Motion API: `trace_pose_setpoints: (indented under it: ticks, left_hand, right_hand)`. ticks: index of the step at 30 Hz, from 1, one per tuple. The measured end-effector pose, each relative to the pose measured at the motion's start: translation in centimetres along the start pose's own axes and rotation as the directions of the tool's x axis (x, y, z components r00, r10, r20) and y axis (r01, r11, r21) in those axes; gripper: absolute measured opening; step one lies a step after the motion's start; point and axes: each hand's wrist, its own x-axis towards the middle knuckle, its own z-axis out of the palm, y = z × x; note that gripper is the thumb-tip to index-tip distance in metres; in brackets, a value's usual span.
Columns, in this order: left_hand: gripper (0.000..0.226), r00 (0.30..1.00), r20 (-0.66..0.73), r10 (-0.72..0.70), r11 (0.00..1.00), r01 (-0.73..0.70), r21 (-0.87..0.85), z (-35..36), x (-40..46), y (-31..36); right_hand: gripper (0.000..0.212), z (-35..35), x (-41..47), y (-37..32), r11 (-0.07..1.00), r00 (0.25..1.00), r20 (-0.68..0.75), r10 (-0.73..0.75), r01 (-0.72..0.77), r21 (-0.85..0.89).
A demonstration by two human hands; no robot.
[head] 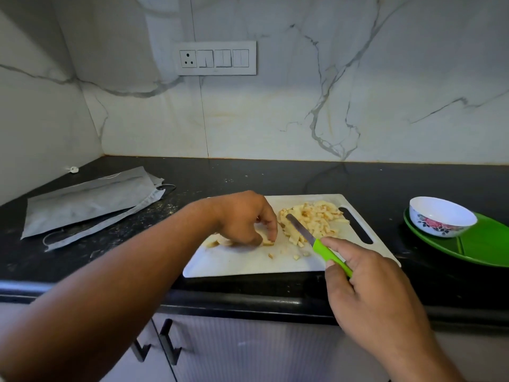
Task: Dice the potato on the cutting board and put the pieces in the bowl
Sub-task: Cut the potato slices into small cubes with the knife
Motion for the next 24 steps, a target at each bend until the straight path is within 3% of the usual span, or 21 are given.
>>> trace_pose_setpoints:
  ticks: [3,7,14,24]
  left_hand:
    - [0.041,0.996,-0.091,0.003,0.997,-0.010,-0.080,0.5,-1.1,-0.8]
    - [0.048,0.952,-0.292,-0.090,0.995,0.097,0.010,2.0,-2.4,-2.4]
    - [0.045,0.926,-0.312,-0.213,0.977,0.204,-0.064,3.9,-3.0,-1.7]
    - [0.066,0.865,-0.402,-0.299,0.954,0.263,-0.146,5.6,-2.7,0.0]
  right_hand:
    - [0.046,0.3,-0.1,-0.1,0.998,0.999,-0.008,-0.032,0.032,-0.052]
    - [0.052,1.2,-0.3,-0.5,0.982,0.996,0.010,-0.085,0.085,-0.166]
    - [0.055,4.1,-0.2,-1.5,0.943,0.992,0.099,-0.073,0.101,-0.318]
    - [0.060,5.5,-0.2,-1.4,0.952,0.987,0.112,-0.111,0.138,-0.272]
